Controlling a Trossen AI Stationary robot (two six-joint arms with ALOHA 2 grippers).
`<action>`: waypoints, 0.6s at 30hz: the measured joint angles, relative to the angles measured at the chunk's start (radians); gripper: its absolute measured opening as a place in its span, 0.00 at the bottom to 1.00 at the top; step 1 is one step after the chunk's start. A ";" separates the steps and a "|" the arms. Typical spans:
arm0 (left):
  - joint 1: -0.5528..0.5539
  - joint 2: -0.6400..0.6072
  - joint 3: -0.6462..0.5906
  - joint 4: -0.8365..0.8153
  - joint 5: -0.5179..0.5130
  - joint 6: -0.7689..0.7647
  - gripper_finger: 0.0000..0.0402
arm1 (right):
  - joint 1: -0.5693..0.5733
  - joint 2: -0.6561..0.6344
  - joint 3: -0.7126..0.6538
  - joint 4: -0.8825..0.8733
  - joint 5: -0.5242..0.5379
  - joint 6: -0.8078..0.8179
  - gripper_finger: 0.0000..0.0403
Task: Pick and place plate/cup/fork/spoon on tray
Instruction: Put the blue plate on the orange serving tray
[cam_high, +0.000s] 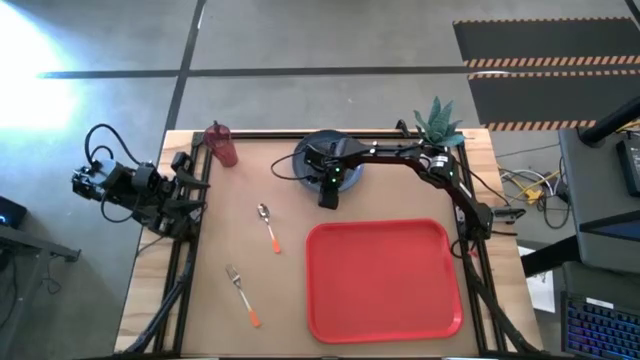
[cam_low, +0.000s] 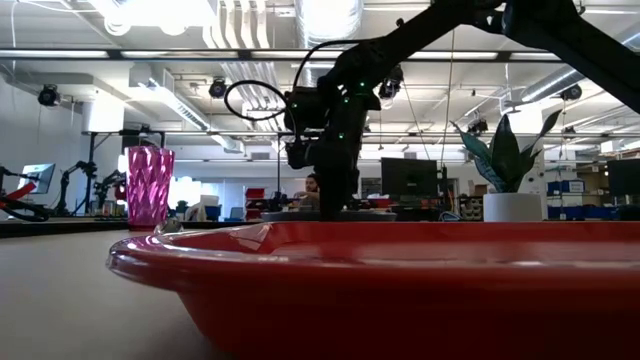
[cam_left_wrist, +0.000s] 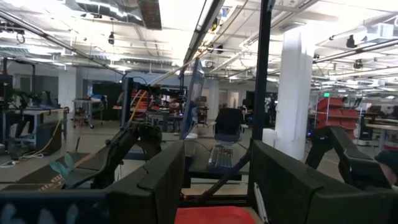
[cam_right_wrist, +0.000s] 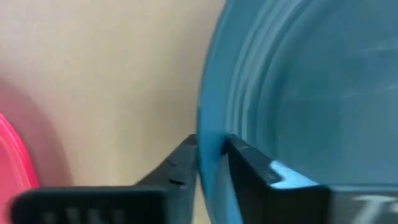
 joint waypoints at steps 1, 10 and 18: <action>0.000 0.000 0.000 0.000 0.000 0.000 0.43 | 0.000 -0.002 0.000 0.000 0.003 -0.008 0.07; 0.000 0.000 0.000 0.002 0.001 0.000 0.43 | 0.006 -0.003 0.007 0.013 0.014 0.001 0.03; 0.000 0.000 0.000 0.005 0.001 0.000 0.43 | 0.033 -0.038 0.084 -0.096 0.041 0.017 0.02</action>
